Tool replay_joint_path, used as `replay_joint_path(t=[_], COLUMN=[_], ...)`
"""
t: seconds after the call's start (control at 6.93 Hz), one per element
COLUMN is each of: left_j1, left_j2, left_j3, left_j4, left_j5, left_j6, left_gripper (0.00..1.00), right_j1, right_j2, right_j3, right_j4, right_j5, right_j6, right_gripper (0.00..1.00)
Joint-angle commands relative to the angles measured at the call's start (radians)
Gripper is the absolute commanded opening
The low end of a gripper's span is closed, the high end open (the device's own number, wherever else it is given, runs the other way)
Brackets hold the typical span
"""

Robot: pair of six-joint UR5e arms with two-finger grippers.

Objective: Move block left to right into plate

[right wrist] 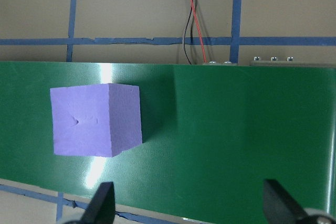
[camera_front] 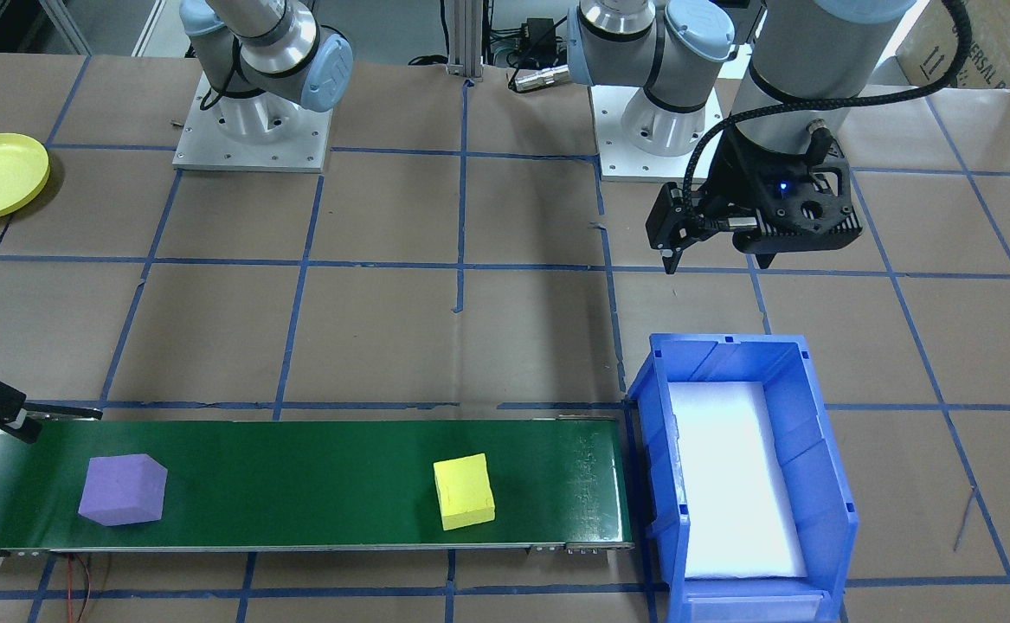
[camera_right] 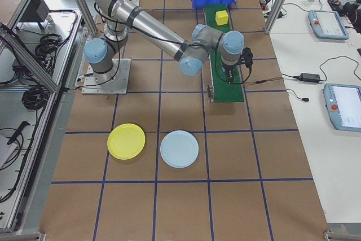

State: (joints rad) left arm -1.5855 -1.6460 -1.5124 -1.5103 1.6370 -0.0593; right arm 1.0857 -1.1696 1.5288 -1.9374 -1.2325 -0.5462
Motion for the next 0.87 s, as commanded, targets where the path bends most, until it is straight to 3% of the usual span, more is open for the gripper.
replay_joint_path(t=[0.0,0.43,0.72], left_j1=[0.001,0.002,-0.001], left_j2=[0.0,0.0,-0.001], left_j3=[0.0,-0.002,0.0], left_j4=[-0.001,-0.001,0.004], left_j5=[0.0,0.0,0.0], left_j6=[0.003,0.003,0.004], left_gripper=[1.0,1.0,1.0], right_j1=[0.014,0.028,0.055], right_j2=[0.013,0.06,0.068], right_j3=[0.001,-0.016,-0.018], right_j4=[-0.034,-0.08,-0.083], right_j5=[-0.039,-0.041,-0.073], right_j6=[0.003,0.012,0.078], right_gripper=[1.0,1.0,1.0])
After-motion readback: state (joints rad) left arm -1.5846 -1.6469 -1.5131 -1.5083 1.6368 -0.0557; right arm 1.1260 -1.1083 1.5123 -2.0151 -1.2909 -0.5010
